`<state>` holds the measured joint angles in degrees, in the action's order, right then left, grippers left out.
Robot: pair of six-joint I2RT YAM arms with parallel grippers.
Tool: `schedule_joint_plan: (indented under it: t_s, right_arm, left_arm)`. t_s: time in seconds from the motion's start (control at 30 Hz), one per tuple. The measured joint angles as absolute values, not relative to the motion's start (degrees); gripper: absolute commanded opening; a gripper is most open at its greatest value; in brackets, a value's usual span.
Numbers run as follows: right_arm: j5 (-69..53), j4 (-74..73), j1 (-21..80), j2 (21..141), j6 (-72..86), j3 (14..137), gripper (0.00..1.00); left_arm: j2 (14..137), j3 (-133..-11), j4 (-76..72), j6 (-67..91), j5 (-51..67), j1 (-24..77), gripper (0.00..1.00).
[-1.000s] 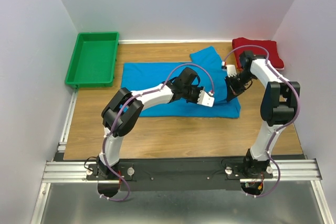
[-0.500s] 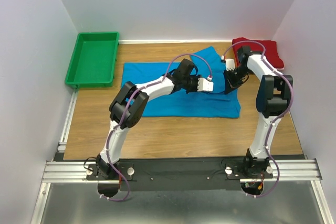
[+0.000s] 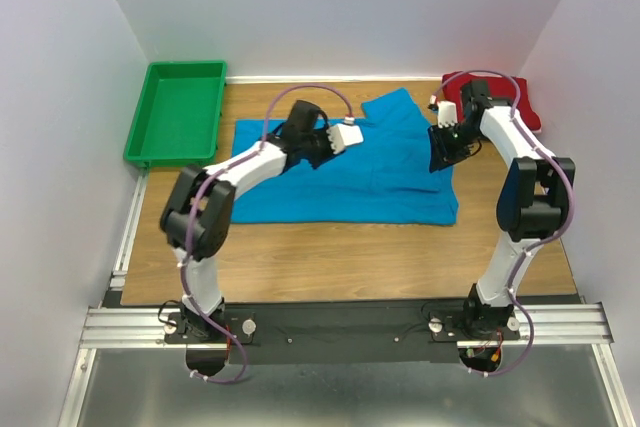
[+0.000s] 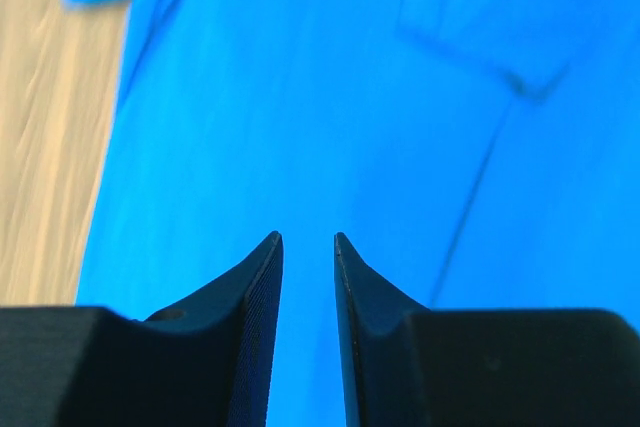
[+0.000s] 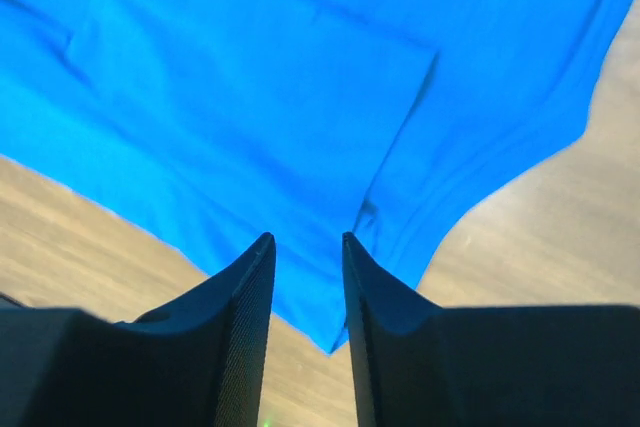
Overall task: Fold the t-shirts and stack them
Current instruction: Fold the tshirt
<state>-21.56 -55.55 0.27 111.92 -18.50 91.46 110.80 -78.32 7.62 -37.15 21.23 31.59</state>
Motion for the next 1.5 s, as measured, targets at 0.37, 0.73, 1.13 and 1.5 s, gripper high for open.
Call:
schedule_joint_plan:
  t_s: [0.37, 0.73, 1.13, 1.5]
  right_arm:
    - [-17.6, -53.0, 1.1, 108.3, -21.8, 78.0, 0.30]
    - [-12.4, -45.6, 1.5, 105.3, -25.1, 67.8, 0.29]
    - [-16.0, -56.7, 1.8, 96.0, -28.9, 60.7, 0.41]
    - [-19.9, -56.8, 1.5, 112.2, -22.3, 101.5, 0.42]
  left_arm:
    - [96.7, -61.6, 17.8, -38.2, 20.1, 22.3, 0.34]
    - [94.2, -50.8, 15.5, -42.6, 14.7, 19.5, 0.31]
    - [81.3, -44.8, 28.1, -48.2, 16.9, 20.0, 0.46]
    - [99.9, -86.7, 36.6, -49.7, 23.8, 8.0, 0.52]
